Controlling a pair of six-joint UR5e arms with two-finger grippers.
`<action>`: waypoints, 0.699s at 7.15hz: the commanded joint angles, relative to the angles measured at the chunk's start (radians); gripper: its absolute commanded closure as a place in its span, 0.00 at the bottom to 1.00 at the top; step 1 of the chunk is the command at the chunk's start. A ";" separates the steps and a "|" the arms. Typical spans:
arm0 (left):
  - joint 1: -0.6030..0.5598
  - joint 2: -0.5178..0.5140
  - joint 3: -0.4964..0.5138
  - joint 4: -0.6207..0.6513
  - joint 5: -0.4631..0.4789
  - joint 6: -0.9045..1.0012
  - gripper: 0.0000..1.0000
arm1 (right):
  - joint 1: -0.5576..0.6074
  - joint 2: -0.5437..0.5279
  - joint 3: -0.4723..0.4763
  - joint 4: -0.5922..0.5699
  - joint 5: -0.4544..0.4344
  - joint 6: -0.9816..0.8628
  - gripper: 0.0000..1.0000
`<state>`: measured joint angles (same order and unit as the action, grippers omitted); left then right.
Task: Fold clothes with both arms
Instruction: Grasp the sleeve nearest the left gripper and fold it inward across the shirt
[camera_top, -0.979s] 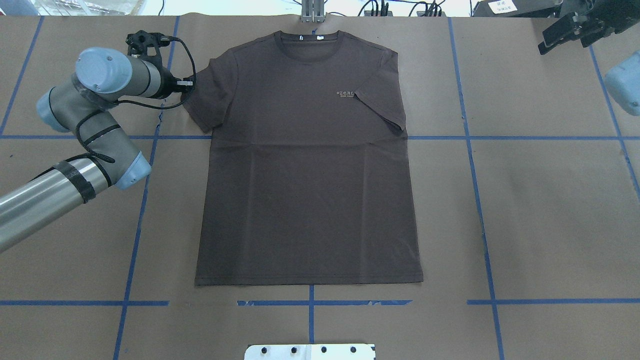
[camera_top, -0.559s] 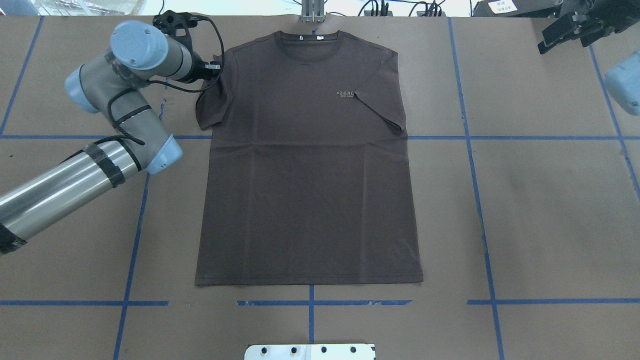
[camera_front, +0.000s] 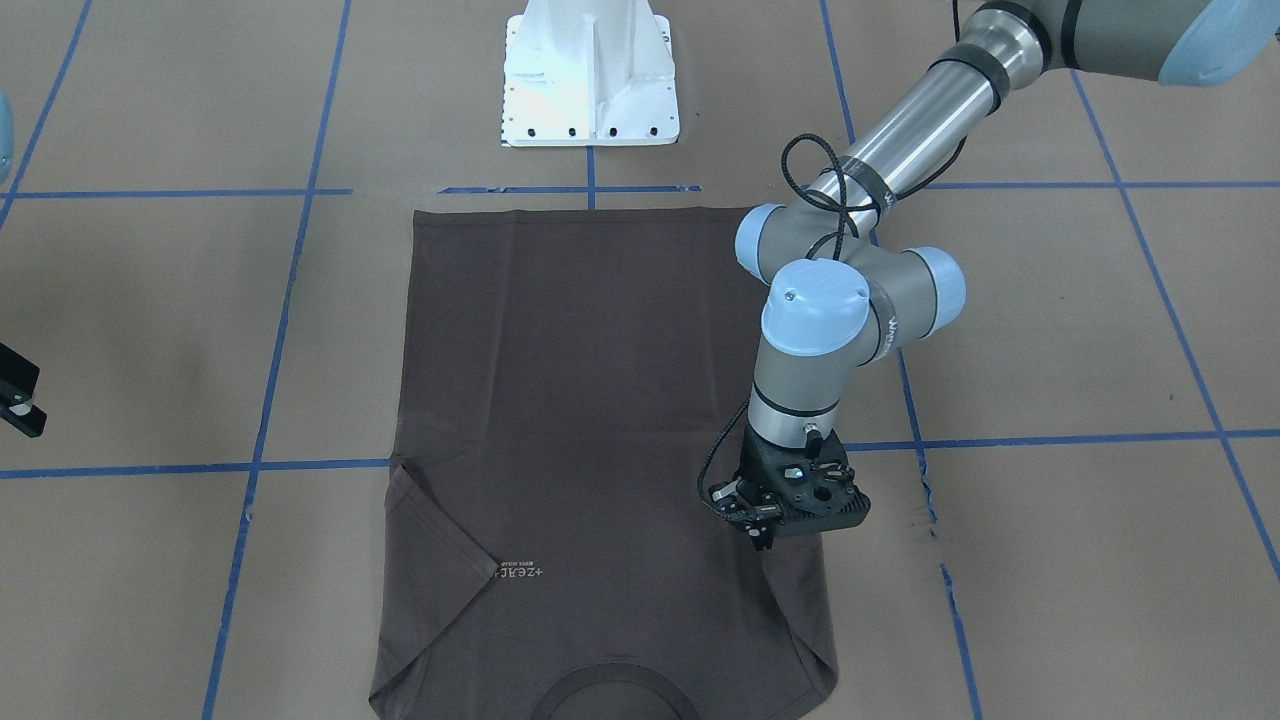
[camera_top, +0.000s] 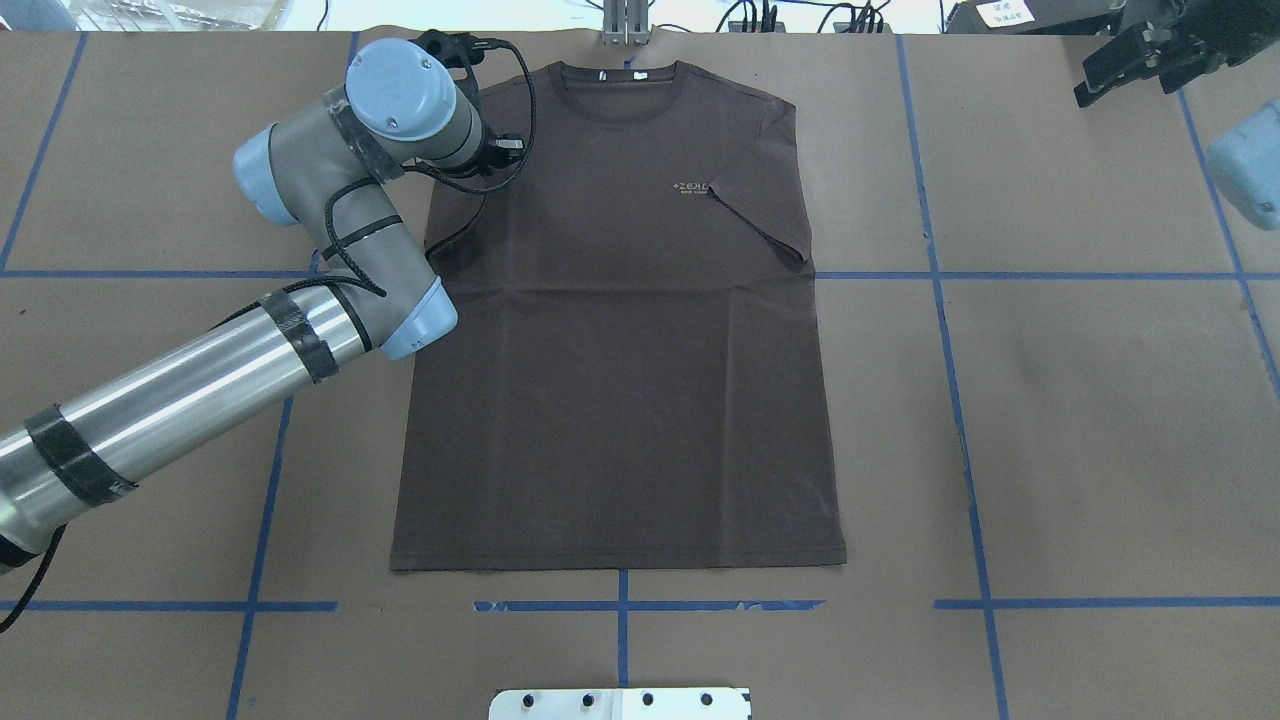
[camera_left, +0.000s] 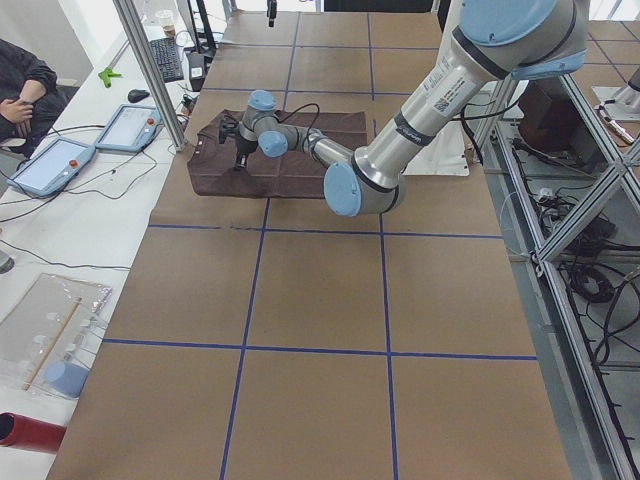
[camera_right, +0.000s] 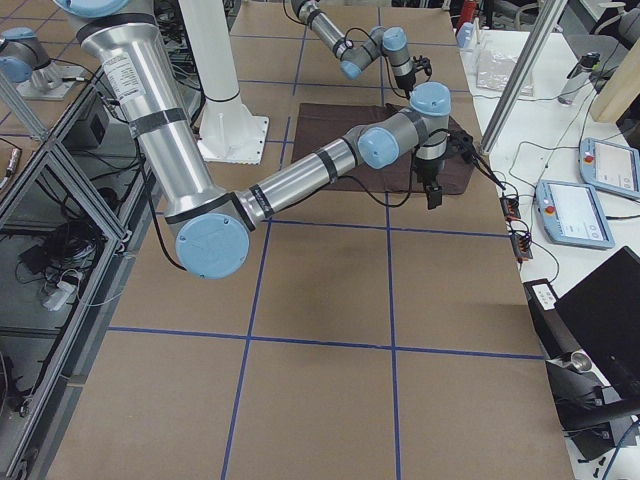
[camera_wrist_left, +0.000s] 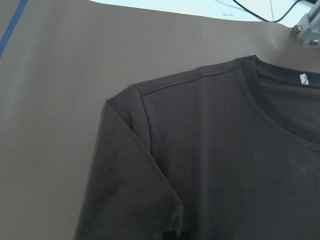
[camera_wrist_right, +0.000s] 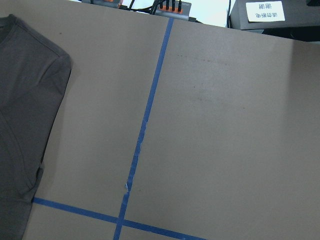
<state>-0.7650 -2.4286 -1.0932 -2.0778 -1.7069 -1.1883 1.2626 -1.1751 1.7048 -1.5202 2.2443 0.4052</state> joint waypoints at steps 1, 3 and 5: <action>0.003 0.005 0.010 0.001 0.003 0.039 0.59 | 0.000 0.002 -0.001 0.000 0.000 0.001 0.00; 0.000 0.011 -0.016 -0.004 -0.006 0.231 0.00 | -0.008 0.006 0.001 0.000 0.000 0.018 0.00; 0.000 0.107 -0.193 0.007 -0.037 0.231 0.00 | -0.085 0.002 0.059 0.002 -0.021 0.230 0.00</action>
<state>-0.7656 -2.3842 -1.1769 -2.0756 -1.7233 -0.9686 1.2266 -1.1691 1.7261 -1.5193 2.2395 0.5155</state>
